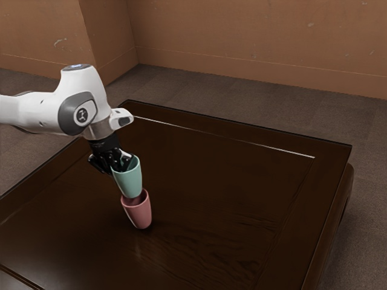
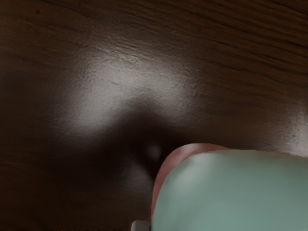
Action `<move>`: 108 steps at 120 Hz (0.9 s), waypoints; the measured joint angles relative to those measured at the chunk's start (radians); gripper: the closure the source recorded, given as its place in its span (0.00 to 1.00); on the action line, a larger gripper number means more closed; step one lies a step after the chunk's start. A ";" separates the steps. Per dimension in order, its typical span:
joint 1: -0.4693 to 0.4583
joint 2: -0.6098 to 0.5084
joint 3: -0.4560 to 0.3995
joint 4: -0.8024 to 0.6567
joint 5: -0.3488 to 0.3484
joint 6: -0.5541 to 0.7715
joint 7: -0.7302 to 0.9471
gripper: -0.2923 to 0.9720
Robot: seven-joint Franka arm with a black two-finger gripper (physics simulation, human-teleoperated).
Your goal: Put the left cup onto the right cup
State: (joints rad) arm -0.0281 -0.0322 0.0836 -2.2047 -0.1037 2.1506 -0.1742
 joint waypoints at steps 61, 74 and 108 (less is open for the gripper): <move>-0.016 -0.019 -0.017 -0.030 -0.001 -0.001 -0.019 0.85; -0.008 -0.021 -0.016 -0.035 -0.005 -0.001 -0.019 0.74; -0.011 -0.040 -0.016 -0.035 -0.010 -0.011 -0.012 0.37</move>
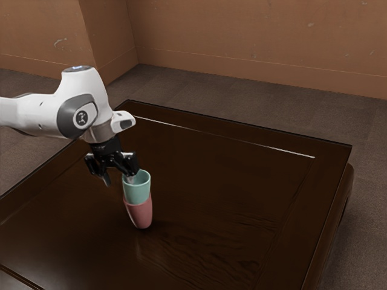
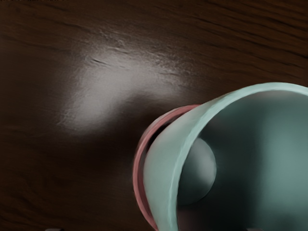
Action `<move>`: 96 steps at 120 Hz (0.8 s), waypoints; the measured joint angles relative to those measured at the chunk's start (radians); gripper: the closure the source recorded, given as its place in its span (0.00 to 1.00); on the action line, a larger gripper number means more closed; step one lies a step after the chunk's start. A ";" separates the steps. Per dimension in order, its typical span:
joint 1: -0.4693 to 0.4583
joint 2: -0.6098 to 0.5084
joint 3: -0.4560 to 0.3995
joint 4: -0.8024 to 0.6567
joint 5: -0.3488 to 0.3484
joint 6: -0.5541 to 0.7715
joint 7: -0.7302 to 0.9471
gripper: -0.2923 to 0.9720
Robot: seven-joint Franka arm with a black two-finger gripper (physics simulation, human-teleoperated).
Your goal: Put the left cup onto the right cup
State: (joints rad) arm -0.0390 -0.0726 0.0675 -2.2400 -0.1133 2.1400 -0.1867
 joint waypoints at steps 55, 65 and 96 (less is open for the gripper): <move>-0.004 -0.047 -0.047 0.180 0.016 -0.086 0.064 0.25; -0.006 -0.039 -0.047 0.257 0.017 -0.125 0.111 0.24; -0.011 0.013 -0.036 0.470 0.019 -0.283 0.223 0.23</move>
State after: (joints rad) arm -0.0501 -0.0599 0.0318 -1.7699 -0.0945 1.8569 0.0365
